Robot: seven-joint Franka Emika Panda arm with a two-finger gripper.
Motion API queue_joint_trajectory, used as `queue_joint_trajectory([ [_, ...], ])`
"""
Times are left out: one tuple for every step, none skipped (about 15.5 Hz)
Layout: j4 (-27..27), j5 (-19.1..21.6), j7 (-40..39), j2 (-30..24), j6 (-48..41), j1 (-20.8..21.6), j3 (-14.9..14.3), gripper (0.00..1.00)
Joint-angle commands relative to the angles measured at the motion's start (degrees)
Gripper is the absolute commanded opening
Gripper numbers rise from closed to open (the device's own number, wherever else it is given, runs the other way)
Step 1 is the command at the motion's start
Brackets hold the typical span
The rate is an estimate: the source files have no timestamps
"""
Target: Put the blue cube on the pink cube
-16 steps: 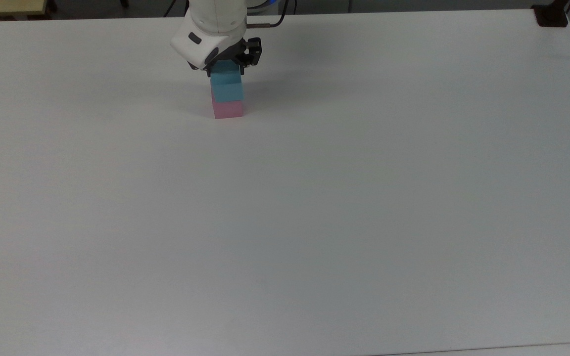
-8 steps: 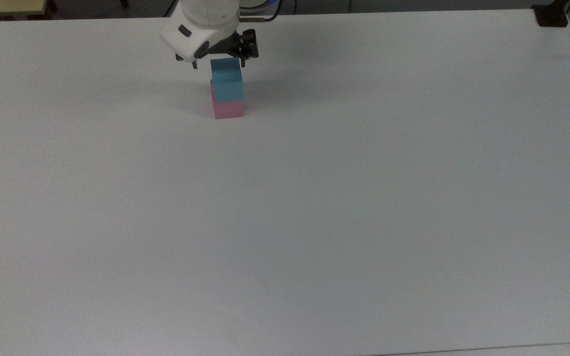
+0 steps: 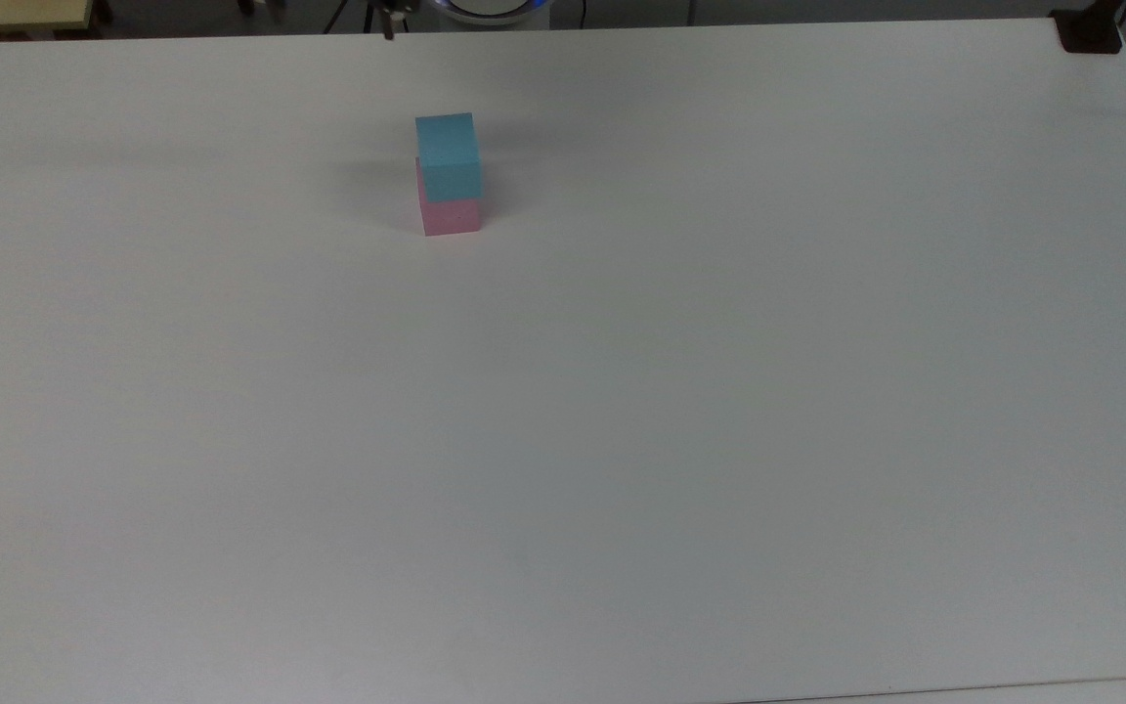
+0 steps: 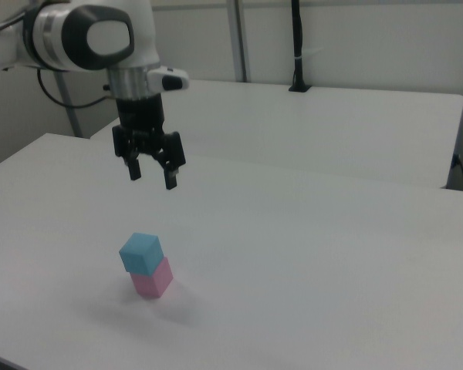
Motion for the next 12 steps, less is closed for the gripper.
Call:
queue_joint_trajectory([
  [5.7,0.92,0.86,-0.35,-0.85,1.05,-3.58,1.0],
  [6.59,1.09,0.59,-0.35,-0.16,1.13,-4.29,1.0],
  [6.86,1.36,0.77,-0.44,1.94,1.22,-4.64,1.0],
  [6.95,1.8,0.85,-0.52,3.61,1.31,-4.73,1.0],
  [7.12,2.15,0.86,-0.52,3.89,1.31,-4.73,1.0],
  [7.64,2.41,0.77,-0.61,3.89,1.31,-4.73,1.0],
  [7.82,2.41,0.85,-0.7,3.89,1.31,-4.73,1.0],
  [7.83,2.41,1.03,-0.7,3.89,1.92,-4.73,1.0],
  [7.83,2.33,0.77,-0.61,3.63,2.62,-4.73,1.0],
  [7.83,2.33,0.68,-0.7,3.46,2.71,-4.73,1.0],
  [7.83,2.33,0.85,-0.7,3.28,2.8,-4.73,1.0],
  [7.74,2.41,0.94,-0.87,3.02,2.89,-4.73,1.0],
])
